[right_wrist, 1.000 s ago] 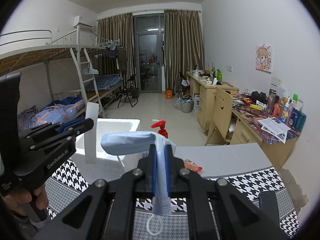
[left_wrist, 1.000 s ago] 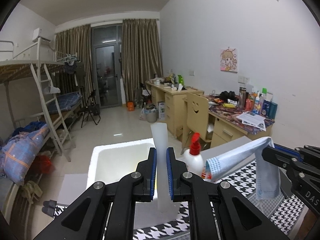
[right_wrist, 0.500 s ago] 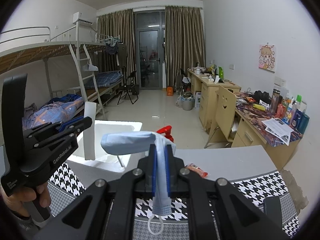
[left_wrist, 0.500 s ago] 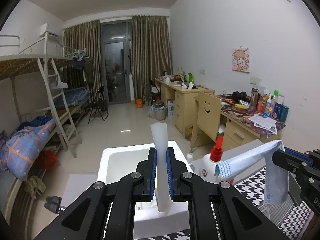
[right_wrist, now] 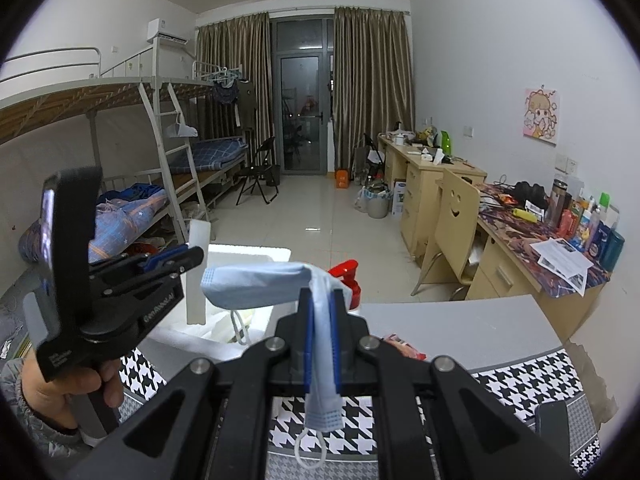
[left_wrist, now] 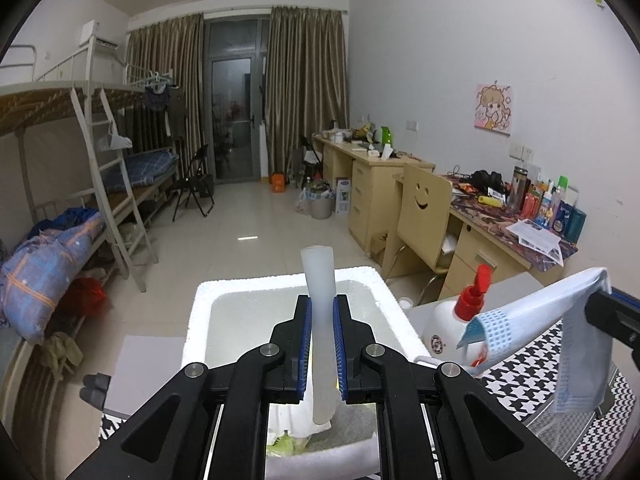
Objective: Organize soft objects
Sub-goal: 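Open the left gripper to drop the white roller into the foam box, then lower the blue mask into the foam box and open the right gripper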
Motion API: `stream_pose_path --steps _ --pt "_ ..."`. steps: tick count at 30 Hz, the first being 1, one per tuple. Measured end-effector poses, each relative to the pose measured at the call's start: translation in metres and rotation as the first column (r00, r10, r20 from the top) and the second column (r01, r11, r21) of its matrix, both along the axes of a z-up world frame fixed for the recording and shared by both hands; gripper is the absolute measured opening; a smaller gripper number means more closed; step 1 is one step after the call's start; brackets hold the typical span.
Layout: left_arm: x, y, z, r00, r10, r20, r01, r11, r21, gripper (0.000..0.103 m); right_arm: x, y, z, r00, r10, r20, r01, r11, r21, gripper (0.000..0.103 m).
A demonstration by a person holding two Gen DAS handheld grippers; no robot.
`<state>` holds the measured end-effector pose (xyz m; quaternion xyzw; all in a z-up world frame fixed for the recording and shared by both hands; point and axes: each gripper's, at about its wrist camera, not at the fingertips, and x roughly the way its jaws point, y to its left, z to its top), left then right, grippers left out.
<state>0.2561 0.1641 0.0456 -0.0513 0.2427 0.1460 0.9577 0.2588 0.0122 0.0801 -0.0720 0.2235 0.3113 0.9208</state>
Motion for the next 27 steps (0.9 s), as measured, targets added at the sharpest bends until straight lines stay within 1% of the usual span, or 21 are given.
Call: stream_pose_path --steps 1,3,4,5,7,9,10,11,12,14,16,21,27 --pt "0.002 0.001 -0.001 1.0 -0.003 -0.007 0.003 1.0 -0.004 0.014 0.001 0.001 0.0 1.0 -0.001 0.001 0.001 1.0 -0.001 0.01" --pt "0.005 0.004 -0.005 1.0 0.004 -0.027 -0.004 1.0 0.0 0.021 0.002 0.003 0.0 1.0 -0.005 0.0 0.005 1.0 -0.003 0.01" --pt "0.004 0.006 -0.007 0.999 0.011 -0.031 -0.011 1.0 0.003 0.039 0.003 0.004 0.0 1.0 -0.006 0.0 0.006 1.0 -0.002 0.01" --pt "0.003 0.008 -0.008 0.999 0.023 -0.033 -0.023 1.0 0.007 0.063 0.004 0.004 0.0 1.0 -0.006 -0.001 0.006 1.0 -0.002 0.01" --pt "-0.003 0.011 -0.008 0.998 0.054 -0.009 -0.054 0.998 0.016 0.079 0.004 0.005 0.0 1.0 -0.006 -0.003 0.006 1.0 -0.002 0.011" --pt "-0.011 0.011 -0.006 0.996 0.092 0.009 -0.092 0.995 0.049 0.082 0.006 0.009 0.001 1.0 -0.003 -0.007 0.003 1.0 -0.001 0.01" --pt "-0.014 0.011 -0.006 0.995 0.104 0.012 -0.104 0.993 0.059 0.087 0.007 0.01 0.001 1.0 0.001 -0.01 -0.001 1.0 0.0 0.011" --pt "-0.019 0.012 -0.005 0.993 0.118 0.02 -0.119 0.991 0.064 0.091 0.007 0.012 0.001 1.0 0.004 -0.012 -0.004 1.0 0.001 0.011" --pt "-0.022 0.013 -0.004 0.992 0.127 0.025 -0.128 0.99 0.064 0.092 0.008 0.014 0.001 1.0 0.008 -0.012 -0.008 1.0 0.001 0.011" --pt "-0.03 0.015 -0.001 0.989 0.142 0.035 -0.144 0.987 0.068 0.099 0.008 0.018 0.002 1.0 0.016 -0.015 -0.016 1.0 0.002 0.011" --pt "-0.039 0.015 0.001 0.986 0.162 0.051 -0.165 0.983 0.08 0.102 0.008 0.022 0.002 0.999 0.028 -0.02 -0.028 1.0 0.007 0.011" --pt "-0.052 0.017 0.004 0.979 0.193 0.061 -0.199 0.974 0.112 0.102 0.008 0.034 0.003 0.998 0.06 -0.031 -0.059 0.998 0.012 0.011" --pt "-0.069 0.025 0.006 0.972 0.225 0.074 -0.233 0.965 0.122 0.102 0.01 0.049 0.004 0.995 0.088 -0.049 -0.088 0.996 0.011 0.011"
